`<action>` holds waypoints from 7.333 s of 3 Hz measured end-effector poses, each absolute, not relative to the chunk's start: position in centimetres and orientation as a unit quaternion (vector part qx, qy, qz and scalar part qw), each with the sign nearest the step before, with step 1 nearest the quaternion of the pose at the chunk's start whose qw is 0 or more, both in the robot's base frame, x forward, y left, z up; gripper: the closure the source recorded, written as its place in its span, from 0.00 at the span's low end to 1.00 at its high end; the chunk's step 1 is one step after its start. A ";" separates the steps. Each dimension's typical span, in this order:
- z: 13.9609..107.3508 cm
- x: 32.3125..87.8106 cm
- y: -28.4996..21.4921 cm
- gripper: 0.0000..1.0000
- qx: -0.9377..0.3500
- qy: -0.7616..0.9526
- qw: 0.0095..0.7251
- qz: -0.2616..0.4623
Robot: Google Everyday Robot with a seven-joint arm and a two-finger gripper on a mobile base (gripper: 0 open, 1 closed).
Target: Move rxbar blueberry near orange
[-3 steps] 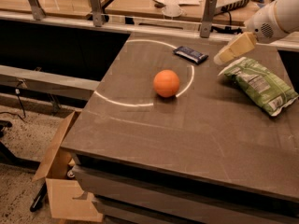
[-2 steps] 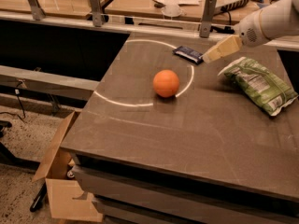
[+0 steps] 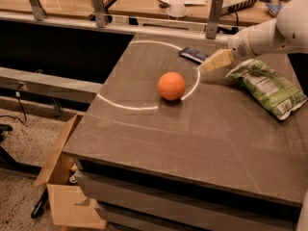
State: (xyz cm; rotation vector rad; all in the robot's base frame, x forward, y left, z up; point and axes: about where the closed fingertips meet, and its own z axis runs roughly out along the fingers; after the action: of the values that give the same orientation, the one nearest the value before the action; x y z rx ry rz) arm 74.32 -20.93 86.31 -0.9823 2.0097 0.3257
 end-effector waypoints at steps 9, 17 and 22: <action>93.4 68.9 -26.9 1.00 -0.493 0.797 0.338 0.085; 86.4 53.7 -18.3 0.59 -0.493 0.819 0.238 0.172; 92.1 63.5 -27.4 0.00 -0.392 0.841 0.368 0.057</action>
Offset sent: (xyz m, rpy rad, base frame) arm 0.0392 0.0206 -0.0464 0.1075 0.0933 -0.1134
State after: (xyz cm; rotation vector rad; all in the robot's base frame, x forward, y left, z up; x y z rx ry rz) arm 63.52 -27.45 92.12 -1.0056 2.1611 0.1473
